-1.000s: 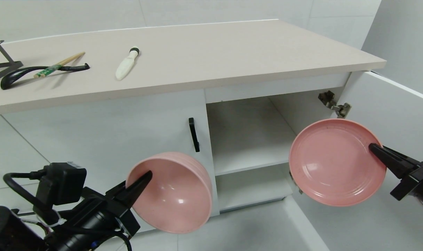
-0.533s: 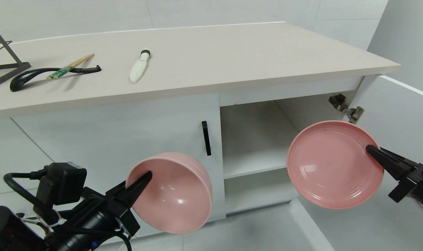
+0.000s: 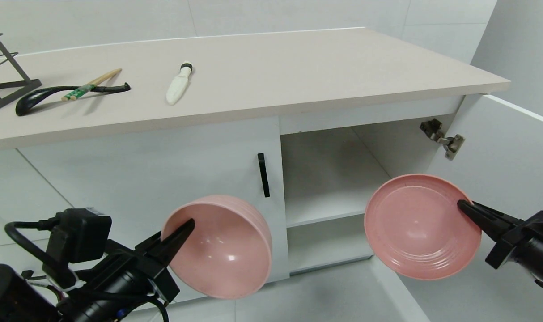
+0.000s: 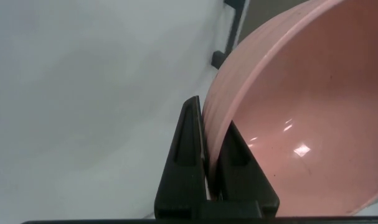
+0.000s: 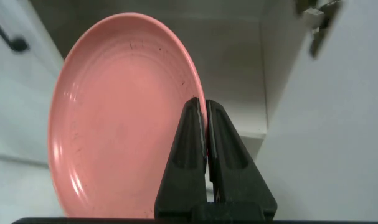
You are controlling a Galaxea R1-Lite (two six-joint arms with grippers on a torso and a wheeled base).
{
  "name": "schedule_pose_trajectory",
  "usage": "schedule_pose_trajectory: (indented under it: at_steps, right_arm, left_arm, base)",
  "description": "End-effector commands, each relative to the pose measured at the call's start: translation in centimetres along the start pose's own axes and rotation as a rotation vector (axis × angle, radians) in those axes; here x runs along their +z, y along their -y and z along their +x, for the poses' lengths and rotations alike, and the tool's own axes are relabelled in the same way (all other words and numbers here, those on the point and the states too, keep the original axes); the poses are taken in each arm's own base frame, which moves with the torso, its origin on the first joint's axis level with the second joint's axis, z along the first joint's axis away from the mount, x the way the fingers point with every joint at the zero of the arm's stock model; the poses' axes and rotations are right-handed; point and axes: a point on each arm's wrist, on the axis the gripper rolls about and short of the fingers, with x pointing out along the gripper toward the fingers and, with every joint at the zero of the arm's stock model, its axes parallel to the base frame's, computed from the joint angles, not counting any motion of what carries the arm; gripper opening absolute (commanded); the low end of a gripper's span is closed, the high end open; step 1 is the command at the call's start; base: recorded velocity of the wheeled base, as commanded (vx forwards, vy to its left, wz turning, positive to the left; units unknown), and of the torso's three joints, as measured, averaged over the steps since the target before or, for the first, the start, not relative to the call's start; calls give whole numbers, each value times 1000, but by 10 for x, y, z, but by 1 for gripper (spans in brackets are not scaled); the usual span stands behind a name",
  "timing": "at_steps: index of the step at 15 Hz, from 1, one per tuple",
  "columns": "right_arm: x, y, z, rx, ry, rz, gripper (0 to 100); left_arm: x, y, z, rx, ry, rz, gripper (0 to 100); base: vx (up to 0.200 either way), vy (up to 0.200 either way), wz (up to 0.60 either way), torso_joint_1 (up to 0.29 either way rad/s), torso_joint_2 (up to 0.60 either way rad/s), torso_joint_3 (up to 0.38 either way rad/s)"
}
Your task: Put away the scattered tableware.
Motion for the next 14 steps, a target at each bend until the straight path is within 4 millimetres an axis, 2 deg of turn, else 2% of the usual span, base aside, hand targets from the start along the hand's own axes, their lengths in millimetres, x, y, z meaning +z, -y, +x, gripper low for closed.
schedule_pose_trajectory:
  at_steps: [1, 5, 10, 13, 14]
  right_arm:
    - [-4, -1, 7, 14, -16, -3, 0]
    - [-12, -9, 13, 65, -55, 9, 0]
    - [-28, -12, 34, 93, -119, 28, 0]
    - [-29, -11, 43, 94, -115, 30, 0]
    - [-32, -11, 44, 93, -124, 32, 0]
  left_arm:
    - [7, 0, -5, -2, 37, -5, 0]
    - [9, 0, -6, -2, 51, 17, 0]
    - [9, 0, -7, -1, 48, 27, 0]
    - [9, -1, -10, 0, 30, 32, 0]
    - [9, -1, -10, -1, 31, 34, 0]
  base:
    - [0, -200, 0, -7, 2, -7]
    - [0, 0, 0, 0, 0, 0]
    - [0, 0, 0, 0, 0, 0]
    - [200, 0, 0, 1, 4, 1]
    - [0, 0, 0, 0, 0, 0]
